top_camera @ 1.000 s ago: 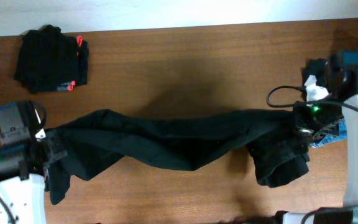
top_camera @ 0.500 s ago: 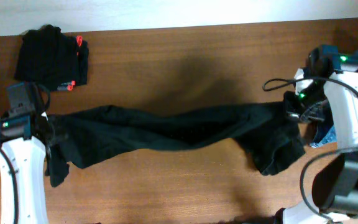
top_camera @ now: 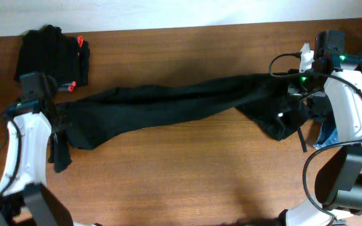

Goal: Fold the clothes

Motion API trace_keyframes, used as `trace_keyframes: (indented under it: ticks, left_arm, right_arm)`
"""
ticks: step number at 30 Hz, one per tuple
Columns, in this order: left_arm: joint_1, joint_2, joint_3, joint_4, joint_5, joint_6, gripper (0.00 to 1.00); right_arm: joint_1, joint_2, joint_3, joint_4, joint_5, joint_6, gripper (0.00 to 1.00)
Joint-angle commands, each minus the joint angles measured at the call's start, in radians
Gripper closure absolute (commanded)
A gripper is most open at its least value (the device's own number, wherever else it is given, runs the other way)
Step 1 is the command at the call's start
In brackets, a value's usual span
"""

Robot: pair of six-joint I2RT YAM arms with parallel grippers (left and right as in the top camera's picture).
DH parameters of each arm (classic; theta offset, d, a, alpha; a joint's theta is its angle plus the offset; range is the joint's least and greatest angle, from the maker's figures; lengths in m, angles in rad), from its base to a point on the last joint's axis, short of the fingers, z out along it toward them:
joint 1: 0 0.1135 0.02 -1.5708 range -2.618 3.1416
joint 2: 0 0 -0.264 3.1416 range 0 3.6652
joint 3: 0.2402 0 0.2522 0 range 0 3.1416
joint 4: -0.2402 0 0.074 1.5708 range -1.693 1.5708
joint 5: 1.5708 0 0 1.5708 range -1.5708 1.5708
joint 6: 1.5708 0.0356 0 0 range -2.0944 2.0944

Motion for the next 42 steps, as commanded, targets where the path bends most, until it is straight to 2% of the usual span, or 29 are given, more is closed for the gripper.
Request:
trace_keyframes:
  ticks: [1,7,11,15,19,24,30,36,42]
  left_arm:
    - [0.006,0.072,0.012,0.029,-0.022,-0.002,1.0]
    - [0.006,0.135,0.012,0.108,-0.032,-0.001,1.0]
    - [0.006,0.14,0.012,0.165,-0.106,0.013,1.0]
    - [0.006,0.14,0.012,0.248,-0.123,0.132,1.0]
    - [0.006,0.139,0.014,0.338,-0.139,0.299,1.0]
    - [0.006,0.138,0.053,0.401,-0.242,0.359,1.0]
    - [0.006,0.13,0.121,0.404,-0.238,0.439,1.0]
    - [0.03,0.13,0.122,0.363,-0.188,0.444,1.0]
    - [0.083,0.13,0.12,0.266,-0.079,0.432,1.0]
  right_arm:
    - [-0.008,0.022,0.004,0.025,0.016,-0.028,0.96]
    - [-0.008,0.094,0.004,0.077,0.016,-0.039,0.96]
    - [-0.008,0.133,0.004,0.11,0.015,-0.047,0.96]
    - [-0.007,0.136,0.01,0.174,0.008,-0.081,0.96]
    - [-0.005,0.136,0.064,0.207,-0.01,-0.139,0.96]
    - [0.011,0.136,0.18,0.203,-0.017,-0.202,0.96]
    - [0.02,0.134,0.306,0.201,-0.187,-0.359,0.96]
    - [0.009,0.134,0.312,0.141,-0.187,-0.515,0.96]
    - [-0.022,0.136,0.264,0.113,-0.187,-0.517,0.96]
